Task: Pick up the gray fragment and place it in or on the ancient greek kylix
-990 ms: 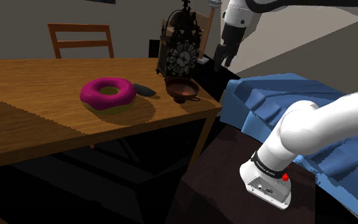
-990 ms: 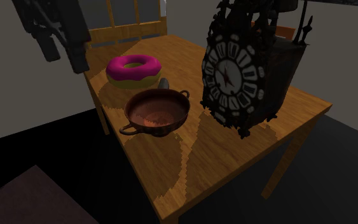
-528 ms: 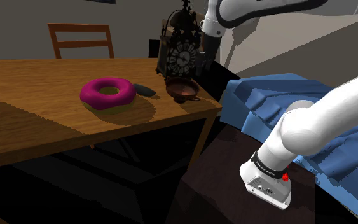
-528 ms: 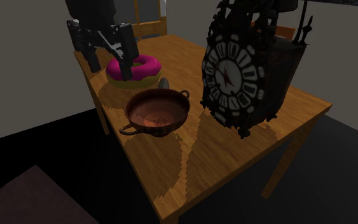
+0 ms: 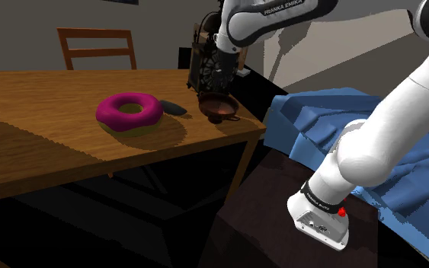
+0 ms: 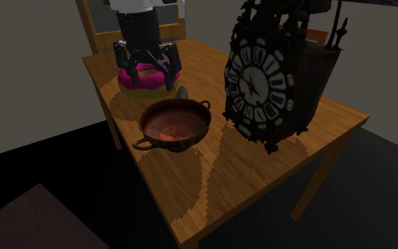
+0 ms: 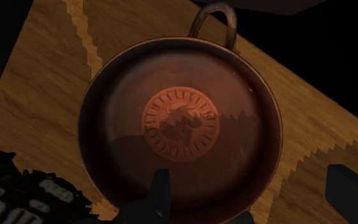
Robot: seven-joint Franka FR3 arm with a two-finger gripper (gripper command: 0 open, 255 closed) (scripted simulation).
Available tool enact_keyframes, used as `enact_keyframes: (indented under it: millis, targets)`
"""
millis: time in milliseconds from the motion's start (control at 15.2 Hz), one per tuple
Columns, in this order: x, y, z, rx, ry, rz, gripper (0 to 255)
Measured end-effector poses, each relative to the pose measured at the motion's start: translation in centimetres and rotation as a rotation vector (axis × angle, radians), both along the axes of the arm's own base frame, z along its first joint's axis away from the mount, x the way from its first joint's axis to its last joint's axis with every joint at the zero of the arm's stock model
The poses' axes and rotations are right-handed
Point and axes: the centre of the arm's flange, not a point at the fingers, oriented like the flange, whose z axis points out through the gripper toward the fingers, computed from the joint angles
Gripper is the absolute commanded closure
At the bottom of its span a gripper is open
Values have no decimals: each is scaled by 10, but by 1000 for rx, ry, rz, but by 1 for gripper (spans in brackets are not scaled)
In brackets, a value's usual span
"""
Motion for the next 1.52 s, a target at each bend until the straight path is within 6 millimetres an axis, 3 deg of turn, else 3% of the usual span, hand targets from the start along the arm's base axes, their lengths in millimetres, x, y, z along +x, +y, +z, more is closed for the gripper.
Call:
enact_keyframes:
  millis: [990, 1188, 1518]
  targets:
    - [151, 62, -102, -10, -45, 269, 0]
    - [169, 74, -118, -11, -51, 306, 0]
    - [174, 73, -145, -11, -52, 312, 0]
